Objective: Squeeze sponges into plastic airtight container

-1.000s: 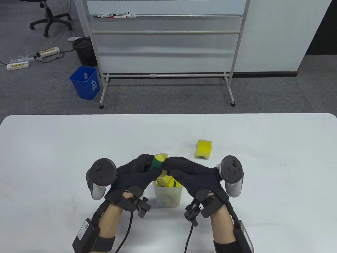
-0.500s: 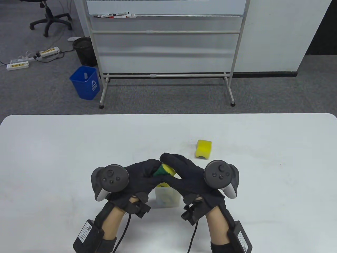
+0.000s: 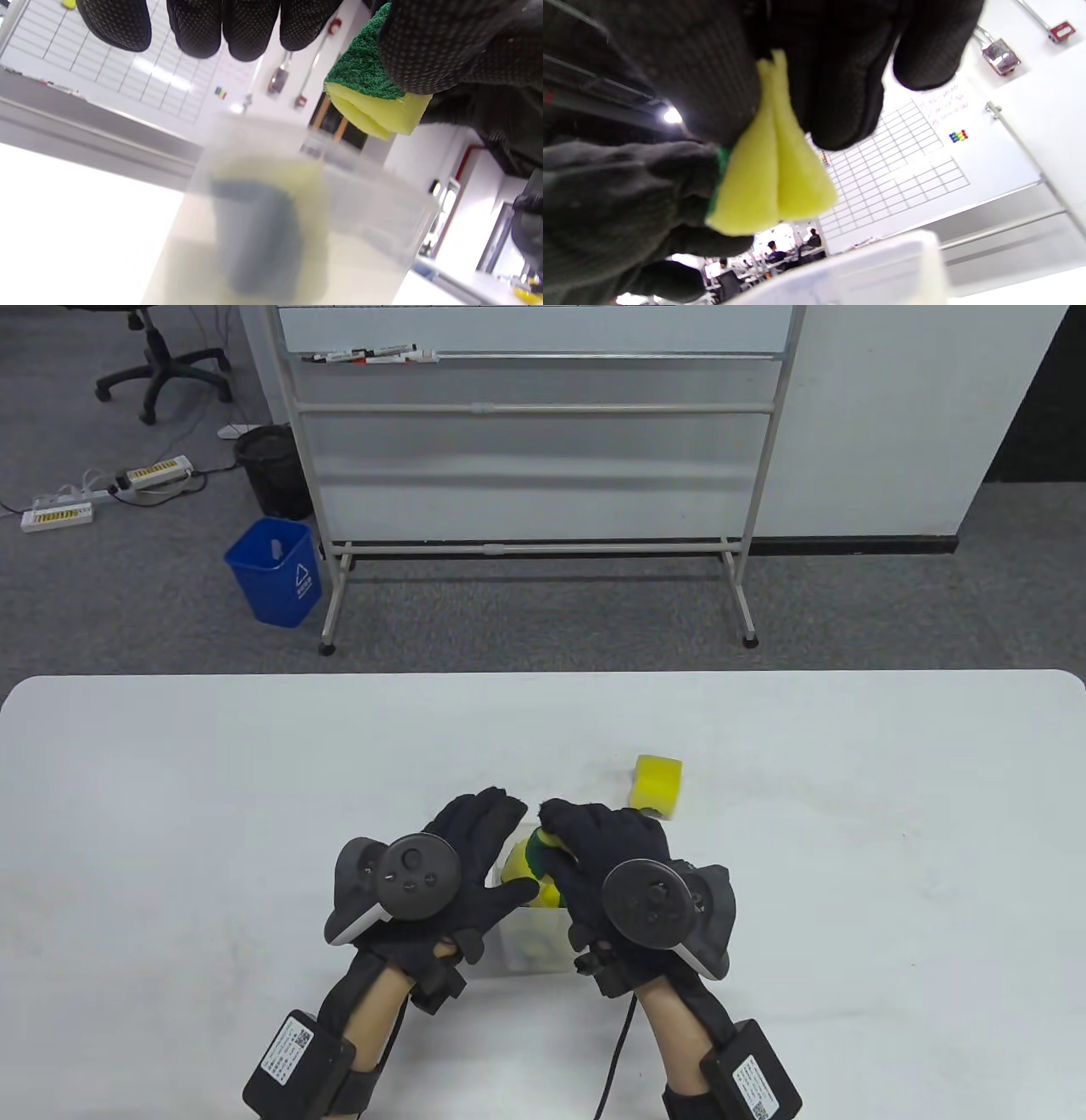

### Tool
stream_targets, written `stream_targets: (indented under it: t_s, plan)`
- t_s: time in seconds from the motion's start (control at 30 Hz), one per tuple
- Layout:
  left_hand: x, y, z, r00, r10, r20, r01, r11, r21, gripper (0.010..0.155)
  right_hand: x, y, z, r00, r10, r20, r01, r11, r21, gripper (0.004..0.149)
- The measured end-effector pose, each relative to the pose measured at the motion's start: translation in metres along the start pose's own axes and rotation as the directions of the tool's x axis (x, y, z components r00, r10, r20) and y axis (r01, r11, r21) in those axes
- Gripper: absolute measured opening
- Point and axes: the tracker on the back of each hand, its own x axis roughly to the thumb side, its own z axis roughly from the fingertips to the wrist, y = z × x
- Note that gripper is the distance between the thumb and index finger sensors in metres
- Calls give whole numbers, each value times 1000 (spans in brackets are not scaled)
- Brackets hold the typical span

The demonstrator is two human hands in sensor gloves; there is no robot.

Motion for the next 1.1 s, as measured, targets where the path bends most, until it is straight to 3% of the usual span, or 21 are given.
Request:
stream_targets:
  t_s: [0.1, 0.17, 0.33, 0.47, 0.53, 0.77, 1.0, 1.1]
  plan:
    - [-5, -9, -3, 998, 56, -9, -56, 996, -66, 85, -1, 7, 0, 999, 36, -10, -36, 999, 5, 51]
    - [-6, -13, -4, 999, 41, -8, -42, 994, -100, 87, -1, 12, 0, 996, 89, -7, -89, 994, 63, 51]
    - [-8, -19, -6, 1000, 3, -20, -6, 990, -141, 86, 4, 20, 0, 980, 200, 23, -201, 976, 84, 58]
    - [-11, -22, -7, 999, 43, -30, -48, 987, -154, 85, 5, 31, 0, 962, 267, 54, -272, 941, 202, 48]
    - [-12, -22, -7, 998, 51, -33, -55, 986, -155, 86, 5, 36, 0, 954, 293, 68, -301, 929, 215, 46]
    - [-11, -22, -7, 998, 59, -38, -64, 986, -157, 85, -6, 41, -1, 970, 239, 29, -238, 931, 278, 39]
    - [-14, -21, -7, 996, 81, -42, -86, 984, -157, 85, -22, 47, -2, 987, 161, 21, -156, 898, 412, 57]
    - [-14, -22, -7, 996, 76, -45, -82, 986, -147, 85, -26, 54, -1, 992, 123, -11, -100, 856, 507, 73]
